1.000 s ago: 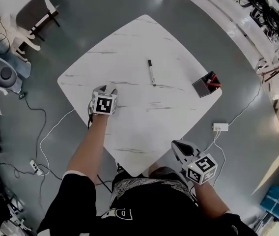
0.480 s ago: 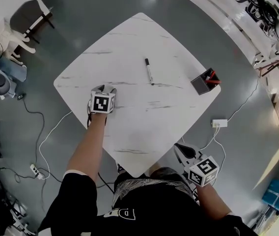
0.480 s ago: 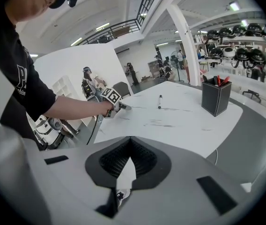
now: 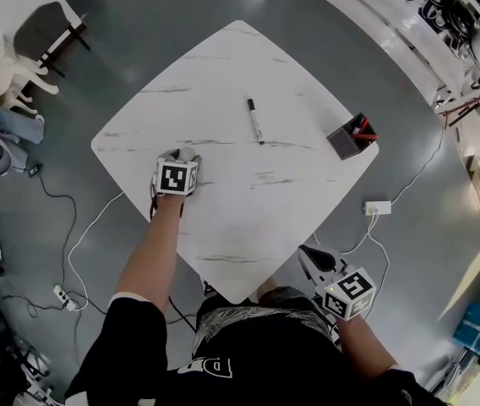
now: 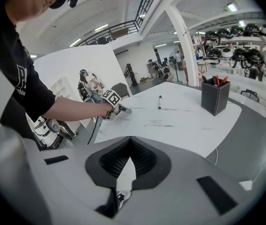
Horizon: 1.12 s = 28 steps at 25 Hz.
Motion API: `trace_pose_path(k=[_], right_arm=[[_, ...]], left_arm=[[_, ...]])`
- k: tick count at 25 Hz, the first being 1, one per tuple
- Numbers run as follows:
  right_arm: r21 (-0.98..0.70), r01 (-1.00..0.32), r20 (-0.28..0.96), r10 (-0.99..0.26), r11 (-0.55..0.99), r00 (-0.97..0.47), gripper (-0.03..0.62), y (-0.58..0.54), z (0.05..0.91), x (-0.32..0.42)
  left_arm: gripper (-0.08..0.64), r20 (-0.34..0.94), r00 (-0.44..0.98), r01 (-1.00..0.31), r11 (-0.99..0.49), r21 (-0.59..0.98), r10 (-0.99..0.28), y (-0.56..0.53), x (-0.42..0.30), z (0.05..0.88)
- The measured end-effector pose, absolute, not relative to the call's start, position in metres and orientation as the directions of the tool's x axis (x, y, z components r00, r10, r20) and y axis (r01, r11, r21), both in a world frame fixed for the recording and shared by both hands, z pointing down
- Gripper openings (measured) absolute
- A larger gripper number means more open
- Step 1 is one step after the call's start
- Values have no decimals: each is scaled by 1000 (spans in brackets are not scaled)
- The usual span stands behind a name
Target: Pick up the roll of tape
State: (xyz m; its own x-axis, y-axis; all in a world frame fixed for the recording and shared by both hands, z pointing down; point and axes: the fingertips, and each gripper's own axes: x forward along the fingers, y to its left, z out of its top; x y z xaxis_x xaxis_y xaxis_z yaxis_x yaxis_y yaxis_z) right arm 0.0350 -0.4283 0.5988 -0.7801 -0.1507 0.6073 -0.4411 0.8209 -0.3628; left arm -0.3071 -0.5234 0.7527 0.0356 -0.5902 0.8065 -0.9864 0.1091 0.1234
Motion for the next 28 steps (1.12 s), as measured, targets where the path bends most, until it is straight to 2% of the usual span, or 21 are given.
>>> trace_pose_path(k=[8,28], right_arm=[[-356,-463,608,-175,811,-774,5,-419,595,41],[-297,-487,531,-282,821,-799,5,-353,547,6]], left_arm=[[212,815,47,-986,102,130,-578,-519,-306,747],[210,679,184,-979,-75,187,-710,-473,-280,645]])
